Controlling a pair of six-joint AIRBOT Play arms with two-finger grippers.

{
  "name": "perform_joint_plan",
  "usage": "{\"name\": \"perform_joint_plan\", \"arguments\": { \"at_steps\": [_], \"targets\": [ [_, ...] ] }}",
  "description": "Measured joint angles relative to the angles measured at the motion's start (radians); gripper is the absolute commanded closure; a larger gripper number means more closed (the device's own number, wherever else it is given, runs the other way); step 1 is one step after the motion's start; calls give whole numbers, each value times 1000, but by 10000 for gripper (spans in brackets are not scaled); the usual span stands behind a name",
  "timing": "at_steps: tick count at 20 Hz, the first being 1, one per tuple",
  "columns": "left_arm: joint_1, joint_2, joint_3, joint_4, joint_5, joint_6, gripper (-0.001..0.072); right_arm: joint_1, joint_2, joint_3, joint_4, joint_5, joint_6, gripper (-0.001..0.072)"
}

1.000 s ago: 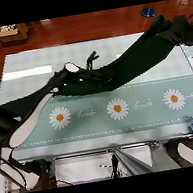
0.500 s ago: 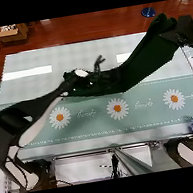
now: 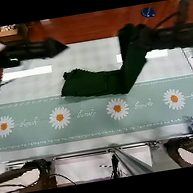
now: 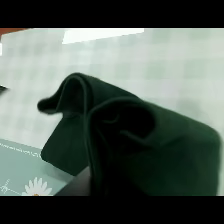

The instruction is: Fold the shirts.

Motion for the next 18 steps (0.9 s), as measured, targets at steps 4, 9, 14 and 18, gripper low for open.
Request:
{"name": "perform_joint_plan", "arguments": {
  "at_steps": [4, 9, 14, 18],
  "targets": [
    [204, 164, 0, 65, -163, 3, 682, 187, -158, 0, 25, -245, 18, 683],
    [327, 290, -17, 140, -287, 5, 681, 390, -352, 0, 149, -513, 23, 683],
    [349, 337, -63, 167, -323, 5, 682, 543, -491, 0, 243, -659, 24, 682],
    [352, 346, -108, 173, -331, 5, 682, 613, -549, 0, 328, -758, 25, 681]
  ]
}}
